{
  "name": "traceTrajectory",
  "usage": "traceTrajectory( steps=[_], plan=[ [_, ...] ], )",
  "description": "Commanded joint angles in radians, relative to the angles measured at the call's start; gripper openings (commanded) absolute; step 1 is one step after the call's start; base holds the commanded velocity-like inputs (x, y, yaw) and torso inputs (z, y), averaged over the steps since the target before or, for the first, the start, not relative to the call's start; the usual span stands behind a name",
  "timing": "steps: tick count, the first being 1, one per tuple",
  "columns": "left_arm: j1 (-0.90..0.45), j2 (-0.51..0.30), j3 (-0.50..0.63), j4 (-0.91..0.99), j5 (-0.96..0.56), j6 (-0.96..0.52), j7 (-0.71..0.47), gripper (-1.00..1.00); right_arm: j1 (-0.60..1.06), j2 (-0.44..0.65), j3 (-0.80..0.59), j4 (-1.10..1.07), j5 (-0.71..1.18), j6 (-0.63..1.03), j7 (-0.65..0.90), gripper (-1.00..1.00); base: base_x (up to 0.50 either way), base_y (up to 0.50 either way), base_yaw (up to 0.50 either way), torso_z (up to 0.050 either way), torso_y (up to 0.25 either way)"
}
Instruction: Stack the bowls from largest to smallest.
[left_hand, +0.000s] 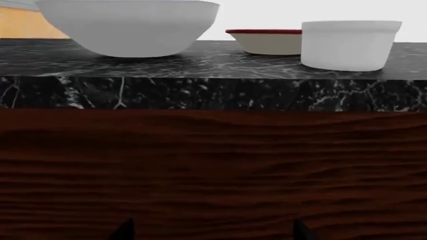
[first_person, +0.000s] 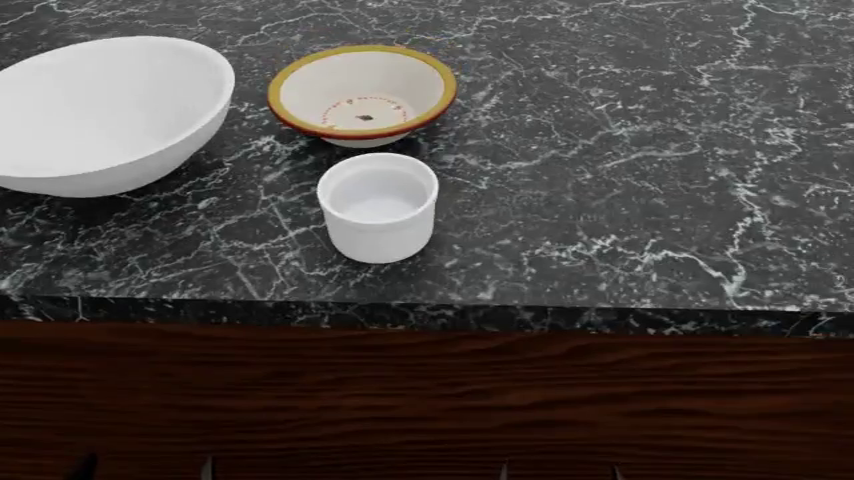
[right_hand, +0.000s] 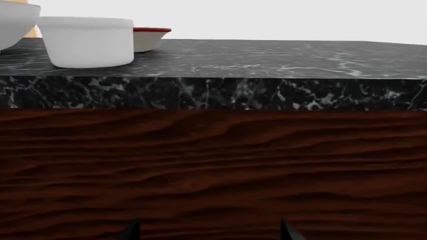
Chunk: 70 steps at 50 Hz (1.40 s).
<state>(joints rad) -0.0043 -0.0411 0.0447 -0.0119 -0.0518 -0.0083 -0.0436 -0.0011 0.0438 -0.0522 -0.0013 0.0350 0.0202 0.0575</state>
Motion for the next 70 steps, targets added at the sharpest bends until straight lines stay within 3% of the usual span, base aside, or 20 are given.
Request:
traceTrajectory(
  steps=[1,3,4,5,11,18,24,63,70],
  plan=[
    [0.001,-0.007,0.014,0.030,0.012,-0.046,0.004,1.00,0.008,0.001,0.011,-0.039,0.014,0.086,-0.003,1.00,0.00,0.00,0.00,0.000,0.000],
    [0.003,-0.014,0.010,0.066,0.007,-0.085,-0.007,1.00,0.005,0.007,0.022,-0.106,0.045,0.167,-0.001,1.00,0.00,0.00,0.00,0.000,0.000],
    [0.006,-0.038,0.040,0.090,0.104,-0.086,-0.048,1.00,0.005,0.017,0.021,-0.165,0.035,0.217,0.012,1.00,0.00,0.00,0.00,0.000,0.000],
    [0.012,-0.025,0.004,0.157,0.008,-0.146,-0.017,1.00,0.006,0.023,0.029,-0.232,0.045,0.271,0.018,1.00,0.00,0.00,0.00,0.000,0.000],
    [0.013,-0.064,-0.008,0.564,-0.049,-0.508,-0.024,1.00,0.011,0.065,0.069,-0.609,0.092,0.564,0.055,1.00,0.00,0.00,0.00,0.000,0.000],
    [-0.021,-0.095,-0.032,0.747,-0.085,-0.738,-0.042,1.00,0.040,0.097,0.093,-0.789,0.123,0.749,0.072,1.00,0.00,0.00,0.00,0.000,0.000],
    [0.003,-0.097,-0.051,0.681,-0.112,-0.616,-0.008,1.00,0.029,0.105,0.057,-0.776,0.107,0.736,0.082,1.00,0.00,0.00,0.00,0.006,0.000],
    [-0.017,-0.112,-0.133,0.736,-0.232,-0.694,-0.036,1.00,0.043,0.131,0.081,-0.843,0.156,0.779,0.109,1.00,0.00,0.00,0.00,0.050,0.000],
    [-0.029,-0.133,-0.137,0.779,-0.235,-0.749,-0.059,1.00,0.049,0.133,0.150,-0.899,0.222,0.776,0.085,1.00,0.02,0.07,0.00,0.003,0.000]
  ],
)
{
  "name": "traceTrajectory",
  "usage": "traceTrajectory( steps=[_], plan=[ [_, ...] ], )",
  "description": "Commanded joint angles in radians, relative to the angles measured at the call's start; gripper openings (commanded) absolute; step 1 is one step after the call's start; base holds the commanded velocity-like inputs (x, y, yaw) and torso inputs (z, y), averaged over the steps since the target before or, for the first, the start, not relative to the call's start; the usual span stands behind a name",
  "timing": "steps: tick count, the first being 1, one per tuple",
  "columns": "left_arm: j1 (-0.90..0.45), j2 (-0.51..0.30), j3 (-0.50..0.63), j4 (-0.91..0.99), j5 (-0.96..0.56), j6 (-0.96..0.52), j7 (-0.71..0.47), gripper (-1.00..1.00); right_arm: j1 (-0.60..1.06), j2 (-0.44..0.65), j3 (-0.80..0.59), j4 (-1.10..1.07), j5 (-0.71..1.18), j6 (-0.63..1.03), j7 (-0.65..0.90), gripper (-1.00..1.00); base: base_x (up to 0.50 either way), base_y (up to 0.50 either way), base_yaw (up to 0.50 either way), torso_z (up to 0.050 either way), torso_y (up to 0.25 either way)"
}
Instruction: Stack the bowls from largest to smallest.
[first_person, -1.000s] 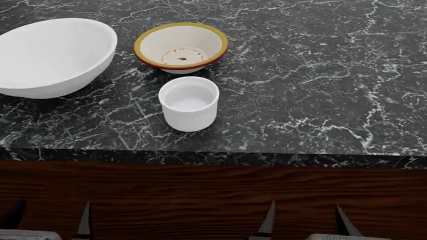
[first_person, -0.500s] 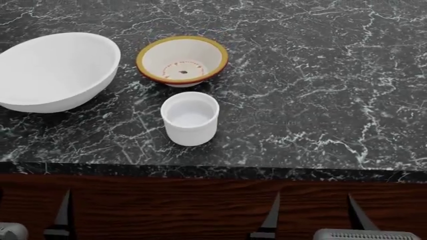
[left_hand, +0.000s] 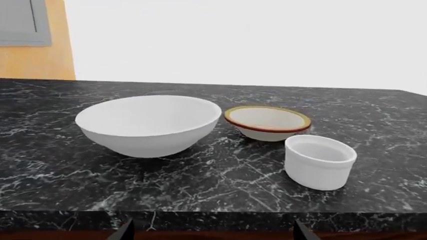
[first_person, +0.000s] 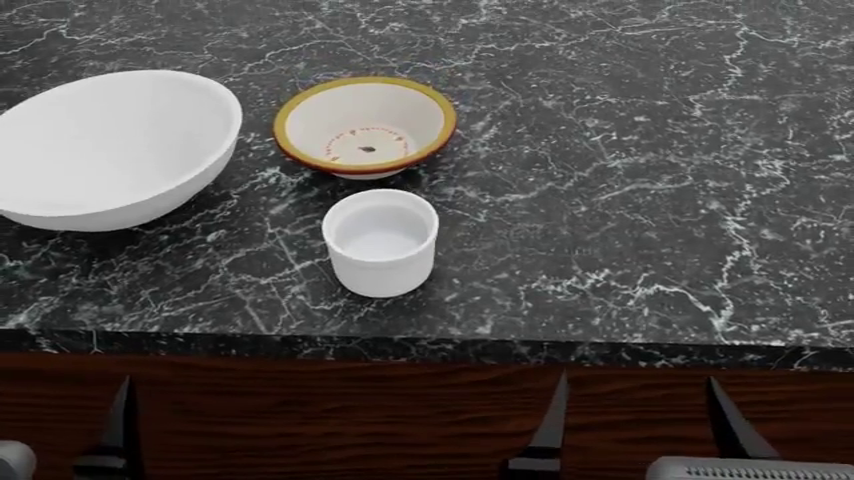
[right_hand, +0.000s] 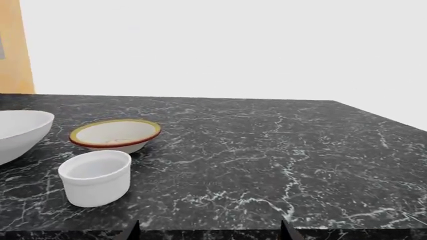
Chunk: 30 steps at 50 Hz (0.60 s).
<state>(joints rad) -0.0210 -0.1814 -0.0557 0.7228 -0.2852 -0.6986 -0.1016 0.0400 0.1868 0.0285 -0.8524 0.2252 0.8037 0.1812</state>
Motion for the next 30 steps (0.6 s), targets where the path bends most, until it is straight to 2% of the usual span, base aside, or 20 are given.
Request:
traceTrajectory(
  steps=[1,22,25,30],
  plan=[
    [-0.014,0.006,-0.039,0.054,-0.005,-0.069,-0.004,1.00,0.005,-0.008,0.074,-0.047,0.039,-0.014,-0.047,1.00,0.19,0.50,0.00,0.000,0.000],
    [-0.028,-0.027,-0.077,0.131,-0.043,-0.145,-0.031,1.00,0.016,0.046,0.094,-0.064,0.039,0.015,-0.034,1.00,0.36,0.47,0.00,0.000,0.000],
    [-0.031,-0.027,-0.080,0.136,-0.048,-0.148,-0.034,1.00,0.025,0.036,0.131,-0.079,0.084,0.040,-0.046,1.00,0.39,0.44,0.00,0.000,0.000],
    [-0.030,-0.032,-0.083,0.135,-0.052,-0.147,-0.035,1.00,0.024,0.050,0.144,-0.071,0.077,0.041,-0.039,1.00,0.41,0.22,0.00,0.000,0.000]
  ],
)
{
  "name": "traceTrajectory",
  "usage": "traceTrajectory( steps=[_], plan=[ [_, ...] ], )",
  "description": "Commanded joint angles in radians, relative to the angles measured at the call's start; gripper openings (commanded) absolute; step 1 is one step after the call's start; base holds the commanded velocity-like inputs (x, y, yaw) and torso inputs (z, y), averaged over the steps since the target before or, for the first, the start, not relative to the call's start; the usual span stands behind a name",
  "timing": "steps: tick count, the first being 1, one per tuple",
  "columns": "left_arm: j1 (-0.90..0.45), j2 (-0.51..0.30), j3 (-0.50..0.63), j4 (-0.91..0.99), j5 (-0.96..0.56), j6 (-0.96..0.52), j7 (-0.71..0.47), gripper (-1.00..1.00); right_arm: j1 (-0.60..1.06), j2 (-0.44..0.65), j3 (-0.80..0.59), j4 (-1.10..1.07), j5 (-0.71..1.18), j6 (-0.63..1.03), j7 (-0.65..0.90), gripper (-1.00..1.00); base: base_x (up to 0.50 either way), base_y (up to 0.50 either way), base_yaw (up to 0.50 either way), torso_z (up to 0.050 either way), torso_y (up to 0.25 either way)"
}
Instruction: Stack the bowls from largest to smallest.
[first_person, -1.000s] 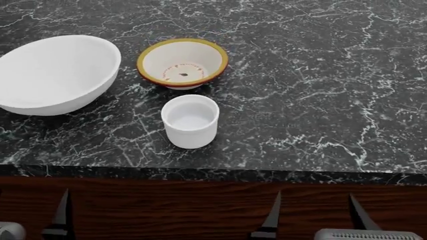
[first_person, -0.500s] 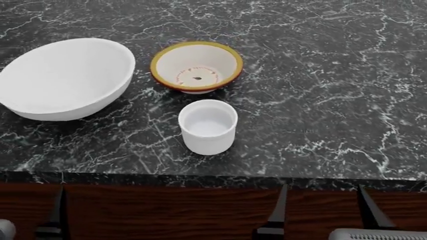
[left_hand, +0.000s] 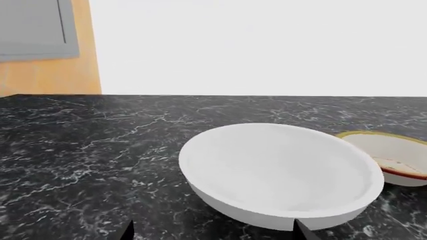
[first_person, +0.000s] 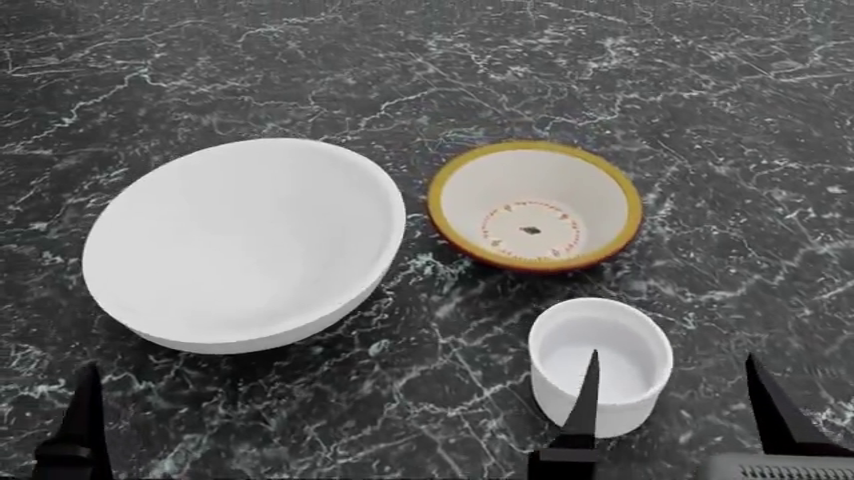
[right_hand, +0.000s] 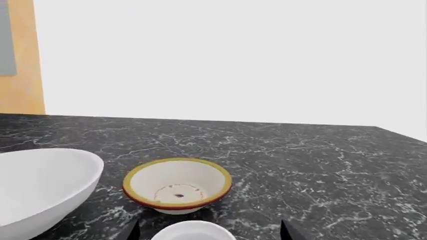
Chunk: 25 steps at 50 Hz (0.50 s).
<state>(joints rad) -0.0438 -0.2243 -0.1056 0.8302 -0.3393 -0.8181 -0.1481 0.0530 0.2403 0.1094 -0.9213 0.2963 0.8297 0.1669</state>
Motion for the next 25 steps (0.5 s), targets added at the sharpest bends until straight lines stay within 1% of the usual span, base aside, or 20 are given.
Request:
traceTrajectory(
  steps=[1,6,10,13,25],
  plan=[
    [-0.007,0.009,-0.032,0.028,0.003,-0.026,0.010,1.00,0.009,-0.003,0.061,0.001,0.006,0.014,-0.026,1.00,0.42,0.09,0.00,0.000,0.000],
    [-0.005,0.005,-0.030,0.023,0.002,-0.026,0.008,1.00,0.007,0.002,0.050,0.002,0.001,0.012,-0.020,1.00,0.42,0.05,0.00,0.000,0.000],
    [-0.006,0.001,-0.036,0.034,-0.005,-0.034,0.005,1.00,0.022,-0.006,0.082,-0.025,0.043,0.059,-0.019,1.00,0.42,0.04,0.00,0.000,0.000],
    [-0.008,-0.001,-0.044,0.038,-0.011,-0.038,0.002,1.00,0.021,-0.002,0.080,-0.026,0.042,0.059,-0.015,1.00,0.42,0.03,0.00,0.000,0.000],
    [-0.024,-0.016,-0.080,0.080,-0.043,-0.094,-0.015,1.00,0.028,0.014,0.079,-0.047,0.049,0.082,0.000,1.00,0.40,0.03,0.00,0.000,0.001]
  ],
)
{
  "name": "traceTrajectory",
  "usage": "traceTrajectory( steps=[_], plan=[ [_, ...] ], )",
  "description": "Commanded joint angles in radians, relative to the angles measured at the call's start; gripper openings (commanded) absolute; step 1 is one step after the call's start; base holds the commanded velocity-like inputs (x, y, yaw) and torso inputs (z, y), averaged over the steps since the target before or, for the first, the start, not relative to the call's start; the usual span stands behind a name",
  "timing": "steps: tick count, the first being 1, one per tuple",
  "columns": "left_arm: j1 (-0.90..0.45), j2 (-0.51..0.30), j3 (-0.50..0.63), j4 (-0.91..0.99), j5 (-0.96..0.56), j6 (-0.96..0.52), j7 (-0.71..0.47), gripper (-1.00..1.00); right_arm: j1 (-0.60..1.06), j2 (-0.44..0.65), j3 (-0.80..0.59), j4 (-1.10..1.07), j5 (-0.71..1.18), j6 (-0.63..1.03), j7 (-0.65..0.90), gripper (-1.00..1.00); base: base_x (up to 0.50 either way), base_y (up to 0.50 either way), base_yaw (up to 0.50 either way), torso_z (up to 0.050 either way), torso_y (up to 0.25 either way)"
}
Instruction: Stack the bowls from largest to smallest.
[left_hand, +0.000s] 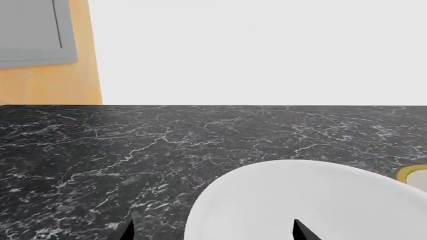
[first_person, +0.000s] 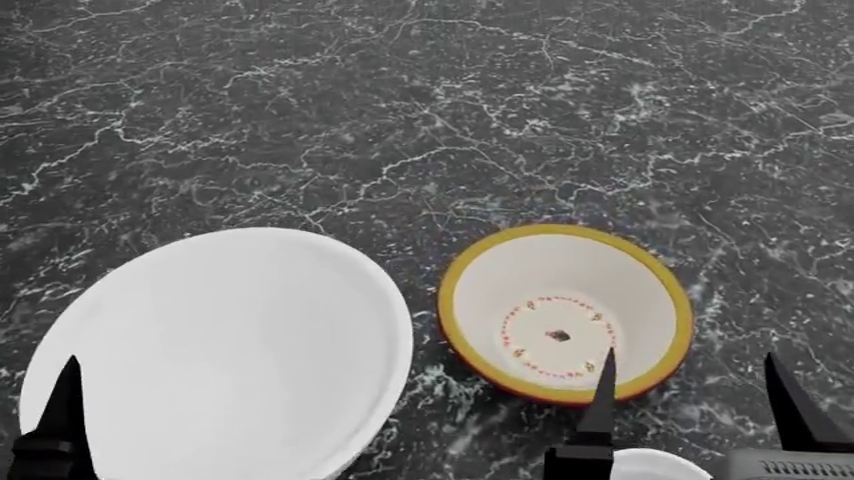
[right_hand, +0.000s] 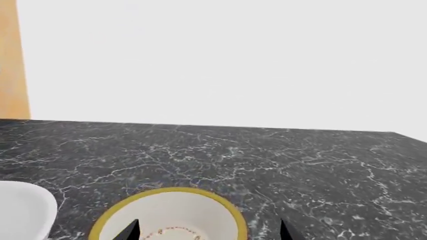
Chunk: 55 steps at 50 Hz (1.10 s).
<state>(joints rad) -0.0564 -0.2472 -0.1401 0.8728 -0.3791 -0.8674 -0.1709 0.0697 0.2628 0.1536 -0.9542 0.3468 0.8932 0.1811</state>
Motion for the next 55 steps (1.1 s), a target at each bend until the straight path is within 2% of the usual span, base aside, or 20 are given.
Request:
traceTrajectory(
  steps=[1,5,10,13,16,18,19,20,22,25,26,31,36,55],
  plan=[
    [-0.011,0.005,-0.048,0.040,-0.006,-0.048,0.008,1.00,0.010,-0.008,0.034,-0.012,-0.002,0.016,-0.013,1.00,0.38,0.03,0.00,0.000,0.000],
    [-0.020,0.000,-0.072,0.071,-0.028,-0.080,0.002,1.00,0.021,-0.007,0.045,-0.029,0.011,0.047,-0.002,1.00,0.29,0.03,0.00,0.000,0.000],
    [-0.017,-0.010,-0.083,0.082,-0.043,-0.092,0.005,1.00,0.068,-0.010,0.107,-0.066,0.082,0.201,0.018,1.00,0.00,0.00,0.00,0.000,0.000],
    [-0.016,-0.016,-0.087,0.092,-0.051,-0.093,0.005,1.00,0.165,0.024,0.152,-0.089,0.169,0.365,0.037,1.00,0.00,0.00,0.00,0.000,0.000],
    [-0.018,-0.021,-0.108,0.101,-0.068,-0.107,0.007,1.00,0.399,0.055,0.205,-0.053,0.279,0.626,0.044,1.00,0.00,0.00,0.00,0.000,0.000],
    [-0.018,-0.026,-0.128,0.113,-0.081,-0.111,0.010,1.00,0.484,0.086,0.193,0.020,0.326,0.676,0.060,1.00,0.00,0.00,0.00,0.000,0.000],
    [-0.016,-0.031,-0.138,0.118,-0.086,-0.113,0.012,1.00,0.531,0.107,0.197,0.088,0.385,0.676,0.096,1.00,0.00,0.00,0.00,0.000,0.000],
    [-0.017,-0.032,-0.149,0.118,-0.093,-0.116,0.013,1.00,0.575,0.124,0.233,0.200,0.535,0.677,0.222,1.00,0.00,0.00,0.00,0.000,0.000],
    [-0.018,-0.031,-0.154,0.116,-0.098,-0.115,0.012,1.00,0.639,0.170,0.208,0.310,0.725,0.676,0.358,1.00,0.00,0.00,0.00,0.000,0.000],
    [-0.012,-0.036,-0.136,0.114,-0.097,-0.110,0.014,1.00,0.742,0.227,0.093,0.477,0.784,0.674,0.416,1.00,0.00,0.00,0.00,0.000,0.000],
    [-0.010,-0.039,-0.137,0.113,-0.098,-0.109,0.015,1.00,0.772,0.249,0.032,0.517,0.780,0.668,0.397,1.00,0.00,0.00,0.00,0.000,0.000],
    [0.000,-0.045,-0.156,0.114,-0.111,-0.107,0.018,1.00,0.864,0.231,-0.018,0.716,0.780,0.666,0.417,1.00,0.00,0.00,0.00,0.000,0.000],
    [0.010,-0.056,-0.154,0.118,-0.108,-0.104,0.014,1.00,0.913,0.282,-0.199,0.858,0.646,0.565,0.333,1.00,0.00,0.00,0.00,0.000,0.000],
    [0.018,-0.073,-0.174,0.113,-0.136,-0.102,-0.001,1.00,0.898,0.264,-0.249,1.083,0.609,0.497,0.269,1.00,0.00,0.00,0.00,0.000,0.000]
  ],
)
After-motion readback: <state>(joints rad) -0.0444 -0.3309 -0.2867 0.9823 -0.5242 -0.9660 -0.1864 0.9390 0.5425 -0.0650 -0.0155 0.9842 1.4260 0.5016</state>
